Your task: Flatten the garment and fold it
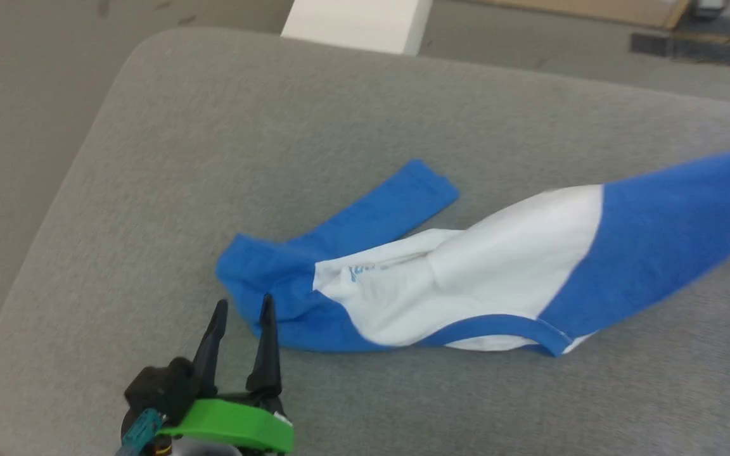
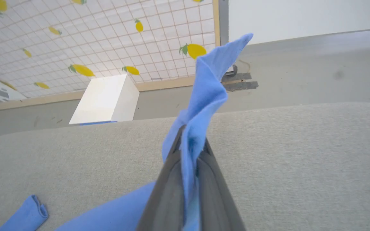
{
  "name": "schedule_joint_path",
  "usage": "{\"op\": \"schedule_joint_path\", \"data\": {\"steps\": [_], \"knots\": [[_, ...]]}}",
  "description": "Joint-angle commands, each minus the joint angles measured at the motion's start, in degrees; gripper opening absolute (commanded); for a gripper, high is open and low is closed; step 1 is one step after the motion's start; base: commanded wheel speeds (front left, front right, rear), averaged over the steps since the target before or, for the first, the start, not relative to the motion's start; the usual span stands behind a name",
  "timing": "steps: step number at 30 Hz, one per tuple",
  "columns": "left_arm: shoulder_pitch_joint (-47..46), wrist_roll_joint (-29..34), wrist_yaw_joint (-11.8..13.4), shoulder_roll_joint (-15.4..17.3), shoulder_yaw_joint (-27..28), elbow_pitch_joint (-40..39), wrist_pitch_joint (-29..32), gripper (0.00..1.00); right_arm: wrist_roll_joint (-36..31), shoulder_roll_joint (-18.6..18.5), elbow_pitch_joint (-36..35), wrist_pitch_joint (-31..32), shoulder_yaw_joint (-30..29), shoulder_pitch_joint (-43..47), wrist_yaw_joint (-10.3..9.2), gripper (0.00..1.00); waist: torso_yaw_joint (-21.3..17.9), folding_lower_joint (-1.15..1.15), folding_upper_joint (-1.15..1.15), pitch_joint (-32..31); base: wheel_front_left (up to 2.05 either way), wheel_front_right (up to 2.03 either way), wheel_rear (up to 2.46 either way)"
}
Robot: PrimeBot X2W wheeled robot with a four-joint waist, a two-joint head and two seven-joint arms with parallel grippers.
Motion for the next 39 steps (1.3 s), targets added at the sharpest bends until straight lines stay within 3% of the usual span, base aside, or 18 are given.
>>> {"op": "schedule_joint_path", "data": {"steps": [1, 4, 10, 18, 19, 20, 21, 22, 23, 27, 34, 39], "knots": [[1.04, 0.54, -0.44, -0.16, 0.68, -0.23, -0.26, 1.00, 1.68, -0.53, -3.15, 0.98, -2.97, 4.21, -0.08, 0.00, -4.87, 0.00, 0.00, -4.48, 0.00, 0.00, 0.00], [2.35, 0.61, -0.56, -0.16, 1.33, -0.47, -0.26, 1.00, 3.44, 0.87, -10.46, 3.41, -9.81, 12.02, -0.08, 0.00, -6.21, 0.00, 0.00, -4.91, 0.00, 0.00, 0.00], [3.05, 0.57, -0.87, -0.16, 1.68, -0.45, -0.26, 1.00, 6.67, 8.54, -20.69, 8.14, -21.89, 26.27, -0.08, 0.00, -8.45, 0.00, 0.00, -4.29, 0.00, 0.00, 0.00], [2.02, 1.05, -1.62, -0.16, 1.72, 0.94, -0.26, 1.00, 6.33, 10.48, -11.47, 1.81, -20.56, 34.05, -0.08, 0.00, -10.02, 0.00, 0.00, -3.74, 0.00, 0.00, 0.00], [1.91, 1.09, -1.67, -0.16, 1.72, 1.17, -0.26, 1.00, 6.38, 10.49, -9.69, 0.55, -19.66, 34.01, -0.08, 0.04, -10.10, 0.00, 0.00, -3.73, 0.00, 0.00, 0.00], [1.83, 1.09, -1.70, -0.16, 1.72, 1.33, -0.26, 1.00, 6.24, 10.50, -8.57, -0.40, -18.80, 33.91, -0.08, 0.19, -10.15, 0.00, 0.00, -3.73, 0.00, 0.00, 0.00], [1.76, 1.05, -1.71, -0.16, 1.71, 1.49, -0.26, 1.00, 5.91, 10.51, -7.54, -1.44, -17.69, 33.77, -0.08, 0.50, -10.23, 0.00, 0.00, -3.71, 0.00, 0.00, 0.00], [1.73, 1.04, -1.72, -0.16, 1.69, 1.64, -0.26, 1.00, 5.50, 10.51, -7.06, -1.98, -16.69, 33.61, -0.08, 0.50, -10.31, 0.00, 0.00, -3.70, 0.00, 0.00, 0.00], [1.68, 0.96, -1.73, -0.16, 1.62, 1.80, -0.26, 1.00, 4.83, 10.51, -7.02, -2.33, -15.37, 33.38, -0.08, 1.00, -10.40, 0.00, 0.00, -3.69, 0.00, 0.00, 0.00], [1.47, 0.54, -1.68, -0.16, 1.25, 2.25, -0.26, 1.00, 4.24, 8.66, -10.71, -0.60, -10.66, 31.64, -0.08, 1.00, -10.57, 0.00, 0.00, -3.80, 0.00, 0.00, 0.00], [1.04, -0.66, -1.50, -0.16, -0.03, 2.64, -0.26, 1.00, 8.17, 2.08, -23.44, 9.90, -3.98, 25.34, -0.08, 1.00, -9.79, 0.00, 0.00, -3.78, 0.00, 0.00, 0.00], [0.53, -1.36, -1.43, -0.16, -0.92, 2.82, -0.26, 1.00, 8.71, 0.72, -26.45, 15.62, 0.72, 20.31, -0.08, 1.00, -8.13, 0.00, 0.00, -3.15, 0.00, 0.00, 0.00]]}}
